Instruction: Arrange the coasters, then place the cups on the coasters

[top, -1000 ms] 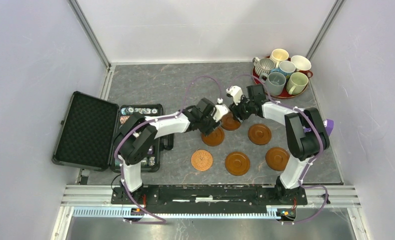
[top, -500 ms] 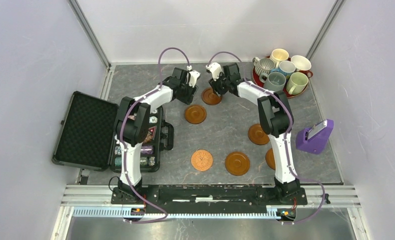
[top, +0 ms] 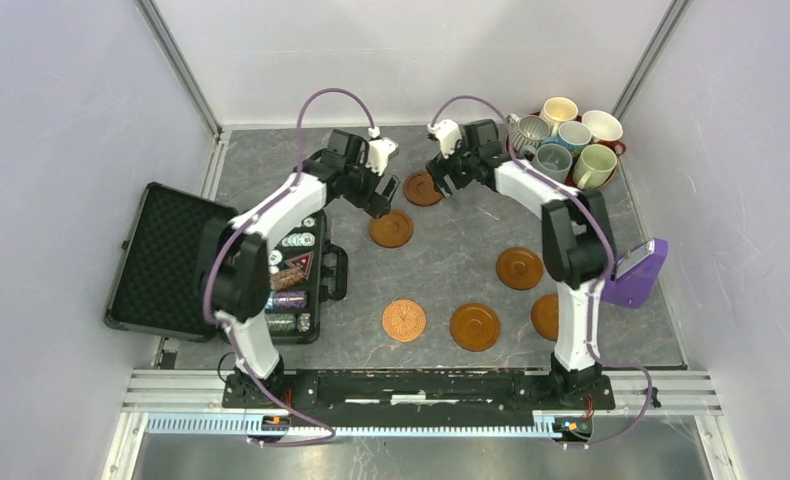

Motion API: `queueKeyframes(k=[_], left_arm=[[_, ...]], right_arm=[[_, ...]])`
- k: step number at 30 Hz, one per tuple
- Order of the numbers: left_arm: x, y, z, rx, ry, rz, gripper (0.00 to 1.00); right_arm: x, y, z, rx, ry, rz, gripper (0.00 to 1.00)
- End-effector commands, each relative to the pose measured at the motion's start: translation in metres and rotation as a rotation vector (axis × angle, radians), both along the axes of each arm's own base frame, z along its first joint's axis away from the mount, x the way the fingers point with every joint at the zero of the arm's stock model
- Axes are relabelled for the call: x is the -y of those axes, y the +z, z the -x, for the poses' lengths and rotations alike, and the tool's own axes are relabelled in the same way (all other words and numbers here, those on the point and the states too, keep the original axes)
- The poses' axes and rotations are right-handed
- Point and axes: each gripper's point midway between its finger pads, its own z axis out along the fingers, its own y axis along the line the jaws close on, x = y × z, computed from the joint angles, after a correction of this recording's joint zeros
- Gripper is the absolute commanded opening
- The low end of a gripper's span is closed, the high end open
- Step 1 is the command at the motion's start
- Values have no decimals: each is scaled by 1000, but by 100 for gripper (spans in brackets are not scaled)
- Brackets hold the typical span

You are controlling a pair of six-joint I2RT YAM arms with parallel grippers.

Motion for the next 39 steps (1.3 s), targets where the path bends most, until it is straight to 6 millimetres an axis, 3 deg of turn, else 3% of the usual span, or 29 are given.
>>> queueKeyframes(k=[1,5,9,14,19,24,27,30,39], left_arm=[[12,44,62,34,-242,54,100],[14,7,120,-39,-365,-48,99],[32,-20,164,-53,-479,-115,97],[49,-47,183,-60,-533,-179,95],[63,-65,197,-62,-602,-246,92],[71,-84,200,-80,-632,-304,84],[87,-88,196,-80,-636,-300,76],[105,-89,180,-58,-614,-303,71],[171,-83,113,47,-564,-290,67]], right_arm=[[24,108,26,153,42,-80,88],[50,96,76,84,81,-31,90],[85,72,121,18,83,12,90],[127,45,155,-36,33,42,89],[153,22,179,-96,15,71,87],[169,15,183,-114,-5,70,87],[170,15,180,-113,-3,67,87],[180,15,173,-107,-36,57,86],[176,21,143,-85,-70,0,84]])
